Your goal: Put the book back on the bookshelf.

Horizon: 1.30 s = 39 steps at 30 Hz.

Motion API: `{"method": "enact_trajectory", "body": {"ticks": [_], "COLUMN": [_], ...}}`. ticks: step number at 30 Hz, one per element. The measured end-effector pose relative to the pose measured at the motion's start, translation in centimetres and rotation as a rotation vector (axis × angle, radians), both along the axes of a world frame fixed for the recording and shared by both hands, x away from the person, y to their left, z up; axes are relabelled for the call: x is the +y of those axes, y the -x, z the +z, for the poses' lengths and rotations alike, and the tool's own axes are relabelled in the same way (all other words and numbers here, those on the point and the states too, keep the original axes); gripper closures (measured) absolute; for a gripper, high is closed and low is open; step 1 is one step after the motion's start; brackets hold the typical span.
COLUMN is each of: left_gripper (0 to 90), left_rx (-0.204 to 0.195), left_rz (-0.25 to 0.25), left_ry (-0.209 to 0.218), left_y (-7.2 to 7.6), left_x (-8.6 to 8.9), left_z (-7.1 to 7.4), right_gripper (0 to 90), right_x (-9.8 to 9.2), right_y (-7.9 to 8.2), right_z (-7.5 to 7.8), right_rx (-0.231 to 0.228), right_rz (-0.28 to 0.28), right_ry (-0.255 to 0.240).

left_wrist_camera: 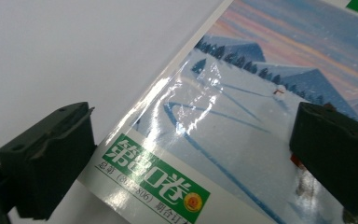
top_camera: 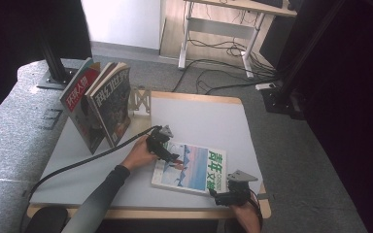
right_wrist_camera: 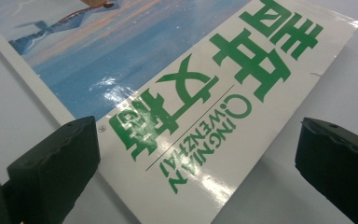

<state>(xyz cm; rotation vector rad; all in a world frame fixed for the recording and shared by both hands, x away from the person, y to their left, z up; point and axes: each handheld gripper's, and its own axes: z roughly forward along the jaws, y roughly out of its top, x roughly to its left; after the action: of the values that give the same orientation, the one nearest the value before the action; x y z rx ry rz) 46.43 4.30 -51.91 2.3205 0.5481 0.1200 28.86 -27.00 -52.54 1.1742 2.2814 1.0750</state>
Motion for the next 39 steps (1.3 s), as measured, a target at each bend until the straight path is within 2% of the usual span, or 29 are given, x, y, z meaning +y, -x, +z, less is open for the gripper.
{"method": "enact_trajectory", "body": {"ticks": [2,5,14,17,22,23,31,34,39], "left_gripper": [0.0,0.0,0.0,0.0,0.0,0.0,0.0,0.0,0.0], "left_rx": [0.003,0.005,0.004,0.005,0.01,0.007,0.016,0.05,0.068], "left_rz": [-0.002,-0.001,-0.001,0.001,-0.002,-0.01,-0.004,-0.015,-0.028], "left_ry": [0.007,0.011,-0.018,-0.024,-0.022,-0.033,-0.024,-0.038,-0.053], "left_y": [-0.1,-0.1,0.5,0.7,1.4,1.5,2.5,2.9,3.6], "left_x": [0.0,0.0,0.1,0.3,0.9,1.2,2.1,2.7,3.3], "left_z": [-0.1,-0.2,0.1,0.2,0.2,0.2,0.2,0.3,0.4], "right_gripper": [0.0,0.0,0.0,0.0,0.0,0.0,0.0,0.0,0.0], "right_x": [0.0,0.3,0.1,0.2,-0.2,-0.3,-1.0,-1.3,-1.7], "right_y": [0.1,0.3,0.2,0.3,0.1,0.1,-0.3,-0.7,-1.3], "right_z": [0.0,-0.2,-0.4,-0.2,-0.3,-0.3,-0.4,-0.5,-0.6], "right_rx": [0.004,0.007,0.01,-0.004,-0.007,-0.008,-0.009,-0.016,-0.02], "right_rz": [0.023,0.046,0.037,0.028,-0.004,-0.013,-0.071,-0.105,-0.145], "right_ry": [0.005,0.048,0.056,0.084,0.084,0.084,0.072,0.07,0.065]}}
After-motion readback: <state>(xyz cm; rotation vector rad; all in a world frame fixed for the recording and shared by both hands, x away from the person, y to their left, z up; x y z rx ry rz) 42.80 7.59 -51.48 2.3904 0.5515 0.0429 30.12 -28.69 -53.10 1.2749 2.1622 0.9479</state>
